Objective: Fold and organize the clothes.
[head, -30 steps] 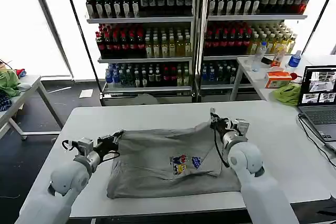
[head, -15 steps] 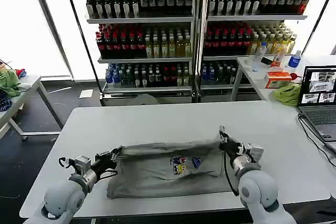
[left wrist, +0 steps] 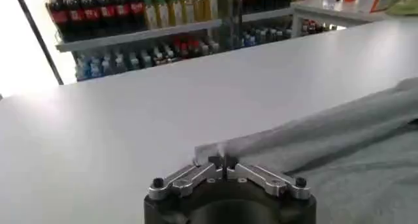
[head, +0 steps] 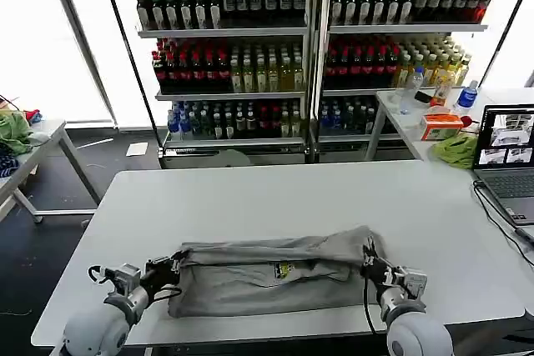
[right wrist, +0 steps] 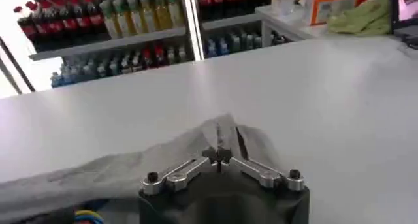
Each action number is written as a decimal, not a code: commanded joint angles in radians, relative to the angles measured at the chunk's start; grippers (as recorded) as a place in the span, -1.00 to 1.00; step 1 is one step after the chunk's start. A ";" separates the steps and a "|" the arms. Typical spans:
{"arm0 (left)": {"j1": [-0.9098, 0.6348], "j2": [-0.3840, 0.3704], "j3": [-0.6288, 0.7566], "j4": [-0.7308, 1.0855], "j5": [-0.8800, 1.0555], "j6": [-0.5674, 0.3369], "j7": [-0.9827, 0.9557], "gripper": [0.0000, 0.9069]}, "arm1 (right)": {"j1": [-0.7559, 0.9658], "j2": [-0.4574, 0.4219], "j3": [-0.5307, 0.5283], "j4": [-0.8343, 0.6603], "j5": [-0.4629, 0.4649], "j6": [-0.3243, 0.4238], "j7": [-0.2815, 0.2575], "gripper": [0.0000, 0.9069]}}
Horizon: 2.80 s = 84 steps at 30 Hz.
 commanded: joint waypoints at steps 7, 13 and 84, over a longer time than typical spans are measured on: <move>0.028 -0.021 -0.001 -0.014 0.043 0.002 -0.002 1.00 | -0.046 0.005 -0.008 -0.043 -0.072 0.001 0.020 0.87; 0.030 -0.024 -0.006 -0.044 0.043 0.004 -0.007 1.00 | -0.052 0.013 -0.015 -0.026 -0.082 0.007 0.013 1.00; 0.131 -0.260 -0.074 -0.048 0.058 -0.021 -0.032 -0.98 | -0.020 -0.024 0.062 0.209 -0.021 0.025 0.022 1.00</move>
